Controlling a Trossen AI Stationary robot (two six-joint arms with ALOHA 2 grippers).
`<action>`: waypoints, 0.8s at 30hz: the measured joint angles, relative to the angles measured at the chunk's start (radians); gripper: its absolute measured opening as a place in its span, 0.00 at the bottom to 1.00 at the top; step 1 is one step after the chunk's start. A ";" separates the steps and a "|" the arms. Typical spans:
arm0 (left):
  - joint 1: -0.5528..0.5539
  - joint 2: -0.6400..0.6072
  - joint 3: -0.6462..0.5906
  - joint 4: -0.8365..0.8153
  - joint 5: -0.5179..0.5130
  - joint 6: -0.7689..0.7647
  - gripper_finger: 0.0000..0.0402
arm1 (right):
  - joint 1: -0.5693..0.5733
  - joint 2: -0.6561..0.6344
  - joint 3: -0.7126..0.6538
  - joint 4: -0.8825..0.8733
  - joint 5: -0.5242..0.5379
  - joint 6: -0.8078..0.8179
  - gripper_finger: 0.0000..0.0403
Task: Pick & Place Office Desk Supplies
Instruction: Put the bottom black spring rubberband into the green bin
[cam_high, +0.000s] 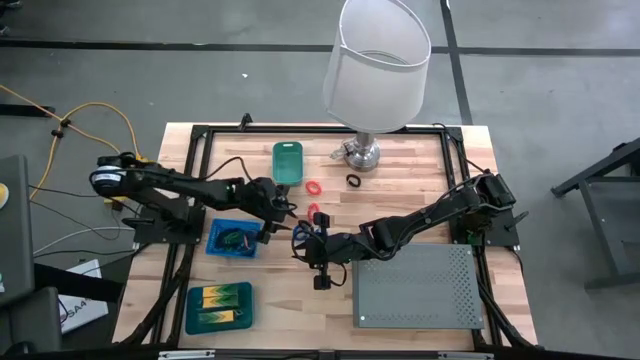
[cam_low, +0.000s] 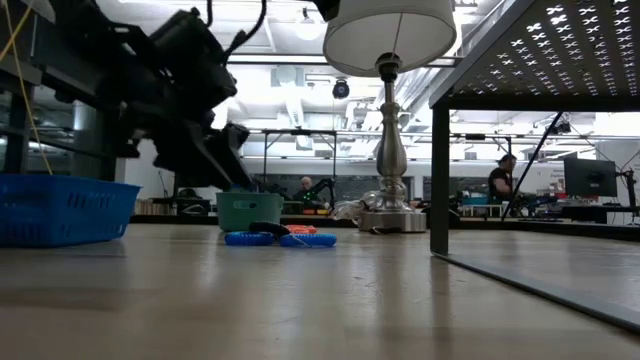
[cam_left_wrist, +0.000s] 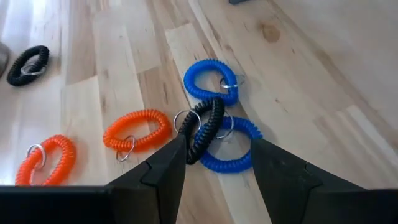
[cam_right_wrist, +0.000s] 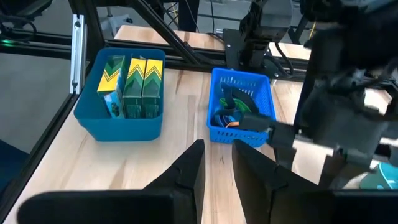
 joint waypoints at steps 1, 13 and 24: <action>0.001 0.019 0.000 0.015 0.000 0.009 0.43 | 0.000 0.000 0.000 0.002 0.000 0.000 0.17; 0.000 0.201 0.029 0.163 0.007 -0.027 0.43 | 0.000 0.000 0.000 0.004 0.000 0.000 0.17; -0.004 0.272 0.091 0.127 -0.008 -0.032 0.43 | 0.000 0.000 0.000 0.018 0.000 0.000 0.17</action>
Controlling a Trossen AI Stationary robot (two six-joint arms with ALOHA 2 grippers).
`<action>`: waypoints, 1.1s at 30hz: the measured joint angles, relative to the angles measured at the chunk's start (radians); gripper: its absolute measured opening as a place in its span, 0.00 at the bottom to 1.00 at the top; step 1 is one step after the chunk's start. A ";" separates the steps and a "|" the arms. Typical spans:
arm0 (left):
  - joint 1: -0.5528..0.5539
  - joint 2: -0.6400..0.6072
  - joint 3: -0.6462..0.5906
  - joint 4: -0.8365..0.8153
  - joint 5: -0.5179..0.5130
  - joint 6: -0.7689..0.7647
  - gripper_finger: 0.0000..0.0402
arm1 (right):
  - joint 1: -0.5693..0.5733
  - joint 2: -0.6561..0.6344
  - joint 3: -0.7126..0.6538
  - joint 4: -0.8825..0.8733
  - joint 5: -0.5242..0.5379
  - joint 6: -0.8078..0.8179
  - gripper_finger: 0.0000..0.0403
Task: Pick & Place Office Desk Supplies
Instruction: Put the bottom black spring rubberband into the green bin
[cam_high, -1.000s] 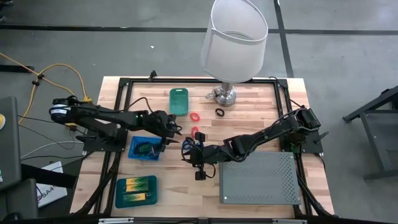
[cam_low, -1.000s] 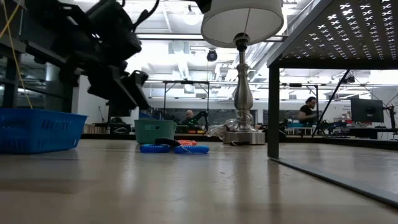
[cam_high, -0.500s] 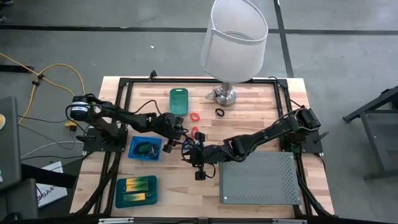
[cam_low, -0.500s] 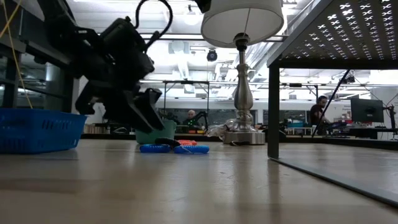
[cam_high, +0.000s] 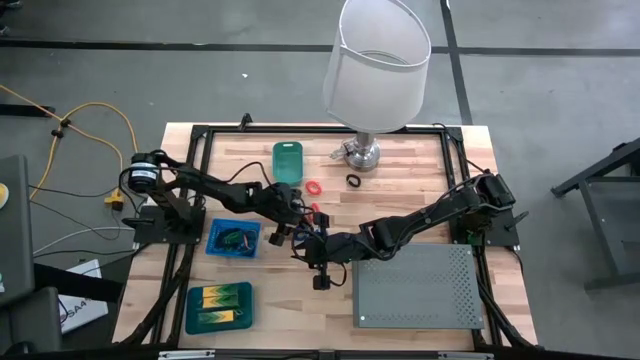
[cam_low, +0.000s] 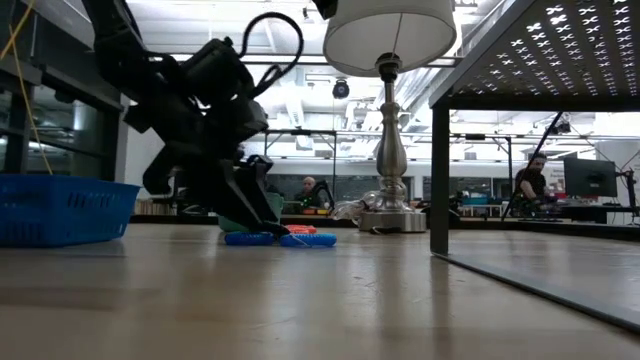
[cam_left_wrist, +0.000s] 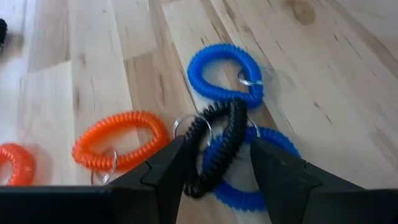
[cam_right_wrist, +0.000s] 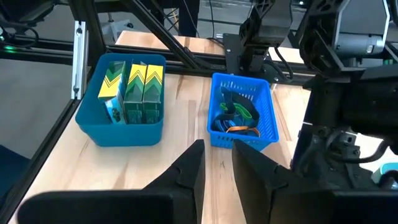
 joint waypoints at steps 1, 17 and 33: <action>0.000 0.003 0.002 -0.003 0.000 -0.002 0.43 | 0.000 0.000 0.000 0.001 0.000 0.000 0.17; 0.000 0.002 0.003 -0.037 -0.001 -0.019 0.33 | 0.000 0.000 0.000 0.019 0.000 0.000 0.17; 0.000 0.002 0.003 -0.039 -0.001 -0.022 0.12 | 0.000 0.000 0.000 0.020 0.000 0.000 0.17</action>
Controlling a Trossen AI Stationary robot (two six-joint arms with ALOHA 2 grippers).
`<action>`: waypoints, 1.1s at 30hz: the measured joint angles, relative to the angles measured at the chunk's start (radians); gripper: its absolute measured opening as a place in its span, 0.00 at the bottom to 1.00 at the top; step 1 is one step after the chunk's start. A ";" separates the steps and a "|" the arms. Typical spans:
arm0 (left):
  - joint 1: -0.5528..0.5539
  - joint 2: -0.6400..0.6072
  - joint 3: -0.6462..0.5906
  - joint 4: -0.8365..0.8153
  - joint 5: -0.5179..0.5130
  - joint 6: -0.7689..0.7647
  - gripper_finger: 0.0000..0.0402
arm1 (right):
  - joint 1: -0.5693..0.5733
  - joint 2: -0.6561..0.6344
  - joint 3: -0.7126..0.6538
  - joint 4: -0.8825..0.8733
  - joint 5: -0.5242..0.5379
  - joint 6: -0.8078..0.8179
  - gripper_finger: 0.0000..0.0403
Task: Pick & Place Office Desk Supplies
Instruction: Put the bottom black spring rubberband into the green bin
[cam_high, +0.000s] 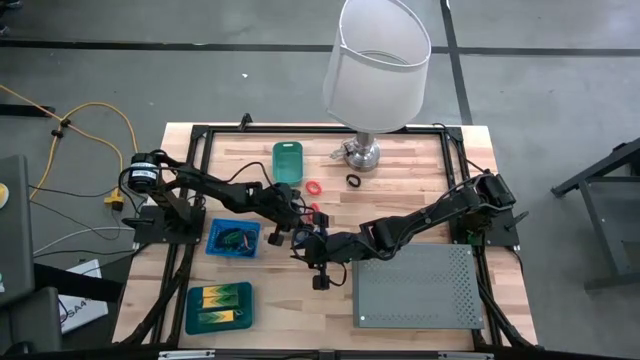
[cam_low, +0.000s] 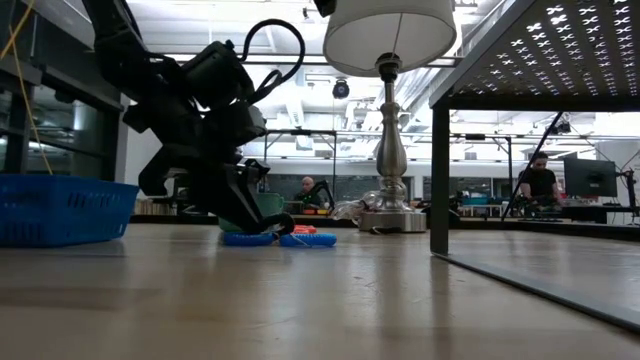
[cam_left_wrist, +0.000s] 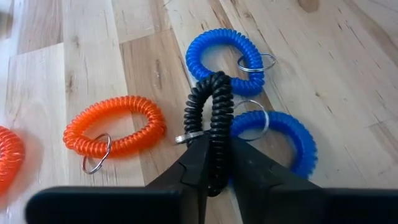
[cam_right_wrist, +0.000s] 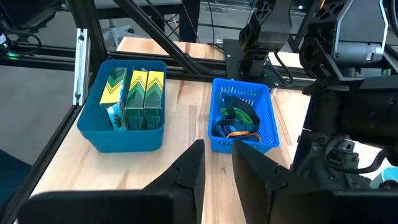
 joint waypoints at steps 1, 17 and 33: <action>0.000 0.000 0.000 0.000 0.000 -0.001 0.11 | 0.000 0.000 0.000 0.000 0.000 0.000 0.17; 0.017 -0.075 0.000 -0.012 0.001 -0.003 0.08 | 0.000 0.000 0.000 0.002 0.000 0.000 0.17; 0.098 -0.245 0.000 -0.157 0.000 -0.004 0.08 | 0.000 0.000 0.000 0.002 0.000 0.000 0.17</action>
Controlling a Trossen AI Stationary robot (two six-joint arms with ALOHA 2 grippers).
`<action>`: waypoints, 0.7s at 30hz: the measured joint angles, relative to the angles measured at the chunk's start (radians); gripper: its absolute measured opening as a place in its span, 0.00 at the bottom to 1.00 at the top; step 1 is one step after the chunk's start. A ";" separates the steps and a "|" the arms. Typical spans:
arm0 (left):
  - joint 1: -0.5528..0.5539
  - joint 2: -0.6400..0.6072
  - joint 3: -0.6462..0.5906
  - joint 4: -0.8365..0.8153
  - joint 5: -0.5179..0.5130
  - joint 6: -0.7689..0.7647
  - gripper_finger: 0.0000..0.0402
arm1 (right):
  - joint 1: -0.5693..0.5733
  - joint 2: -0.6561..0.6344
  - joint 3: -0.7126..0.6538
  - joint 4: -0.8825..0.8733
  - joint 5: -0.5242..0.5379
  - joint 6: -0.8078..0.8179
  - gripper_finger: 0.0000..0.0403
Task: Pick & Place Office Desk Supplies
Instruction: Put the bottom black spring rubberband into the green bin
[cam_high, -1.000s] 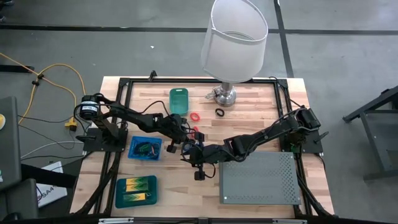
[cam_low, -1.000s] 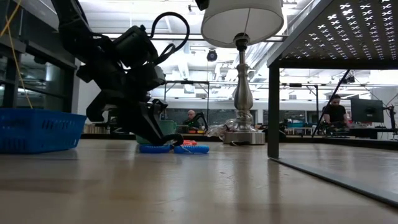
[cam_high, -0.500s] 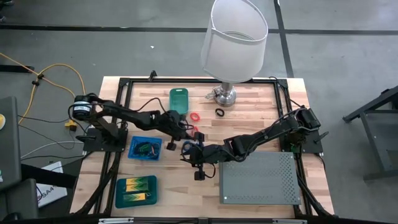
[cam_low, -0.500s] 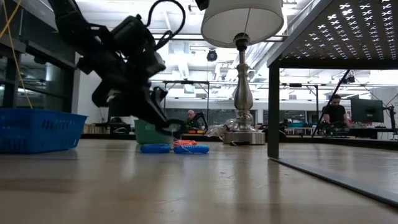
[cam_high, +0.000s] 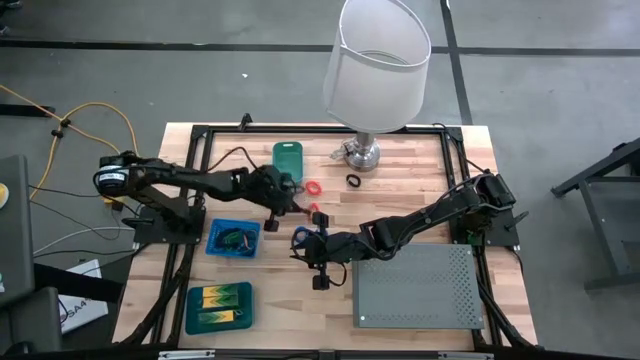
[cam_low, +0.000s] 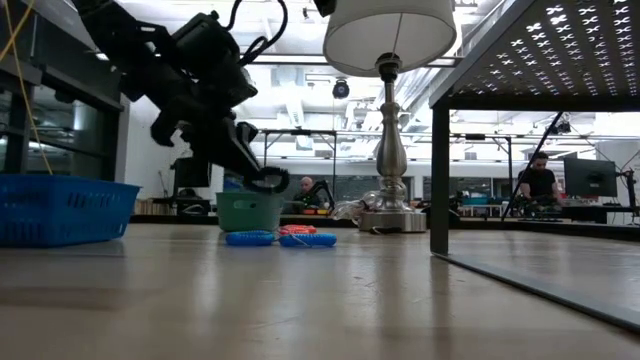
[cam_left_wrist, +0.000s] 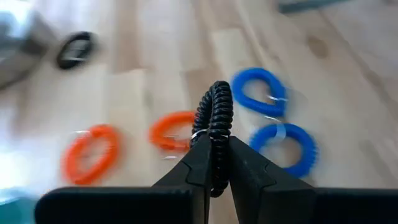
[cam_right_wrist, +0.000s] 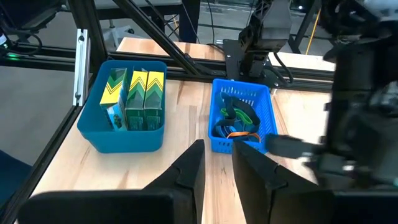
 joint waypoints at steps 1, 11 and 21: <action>0.018 -0.011 0.000 0.000 0.000 0.000 0.08 | 0.000 0.000 0.000 0.000 0.000 0.000 0.17; 0.228 -0.083 0.000 -0.037 -0.101 -0.050 0.08 | 0.000 0.000 0.000 0.000 0.000 0.000 0.17; 0.338 -0.083 0.000 -0.039 -0.158 -0.123 0.08 | 0.000 0.000 0.000 0.000 0.000 0.000 0.17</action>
